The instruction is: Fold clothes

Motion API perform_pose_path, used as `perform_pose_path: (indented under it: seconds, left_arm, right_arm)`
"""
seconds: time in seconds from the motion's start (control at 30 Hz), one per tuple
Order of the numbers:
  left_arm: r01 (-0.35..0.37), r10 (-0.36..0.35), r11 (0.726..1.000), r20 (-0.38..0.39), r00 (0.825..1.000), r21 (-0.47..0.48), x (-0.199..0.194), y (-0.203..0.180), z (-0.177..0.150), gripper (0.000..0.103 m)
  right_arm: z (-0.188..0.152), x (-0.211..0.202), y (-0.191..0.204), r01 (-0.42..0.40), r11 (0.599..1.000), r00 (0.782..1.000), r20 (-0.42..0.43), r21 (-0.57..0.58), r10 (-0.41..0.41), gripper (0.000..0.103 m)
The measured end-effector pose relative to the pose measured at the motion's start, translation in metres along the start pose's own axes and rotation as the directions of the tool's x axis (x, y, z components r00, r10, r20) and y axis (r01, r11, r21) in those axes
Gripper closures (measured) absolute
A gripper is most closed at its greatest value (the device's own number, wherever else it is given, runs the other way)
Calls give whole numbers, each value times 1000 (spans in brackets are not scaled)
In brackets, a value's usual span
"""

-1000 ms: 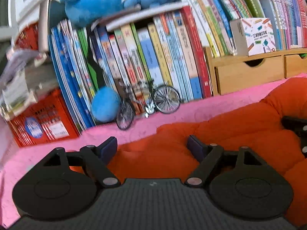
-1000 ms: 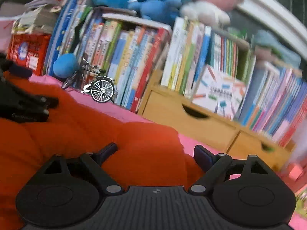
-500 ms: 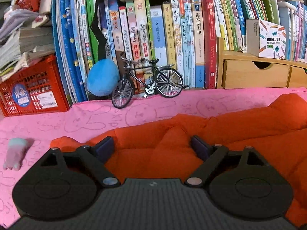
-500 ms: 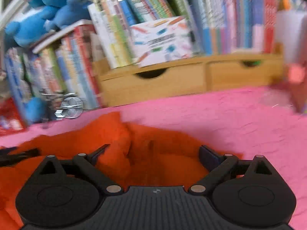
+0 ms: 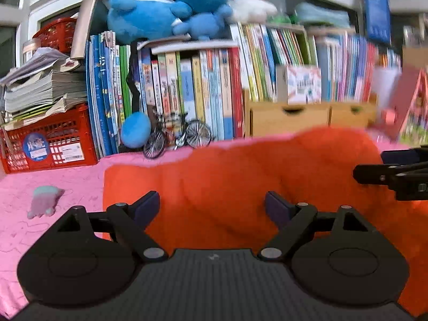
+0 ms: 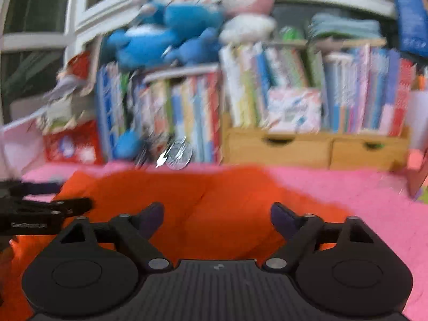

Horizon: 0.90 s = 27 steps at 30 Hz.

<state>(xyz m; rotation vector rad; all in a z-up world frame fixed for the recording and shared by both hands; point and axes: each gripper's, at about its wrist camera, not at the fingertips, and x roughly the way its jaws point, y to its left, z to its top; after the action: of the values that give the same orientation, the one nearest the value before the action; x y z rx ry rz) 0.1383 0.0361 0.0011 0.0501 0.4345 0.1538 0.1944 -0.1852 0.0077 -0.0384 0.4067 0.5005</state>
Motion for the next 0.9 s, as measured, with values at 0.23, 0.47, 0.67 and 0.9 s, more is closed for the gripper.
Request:
perform_pose_path:
  seconds: [0.23,0.47,0.67,0.9]
  left_arm:
    - [9,-22,997,-163,986,-77,34,13,-8,4]
    - [13,-35,995,-225,974,-98,47,17,-10,0]
    - [-26,3,990,-165,986,-136,0,14,-12,10]
    - [186,-230,937,-118,966,-297,-39,6,-19,30]
  right_arm:
    - [-17,26,-6,45,996,986,-166,71,-33,44]
    - [-19,38,4,61,998,976,-210,11,-58,31]
    - [-20,14,5,118,992,983,-146,42,-111,29]
    - [-26,-33,-8,-277,815,939,-36,509,341,64]
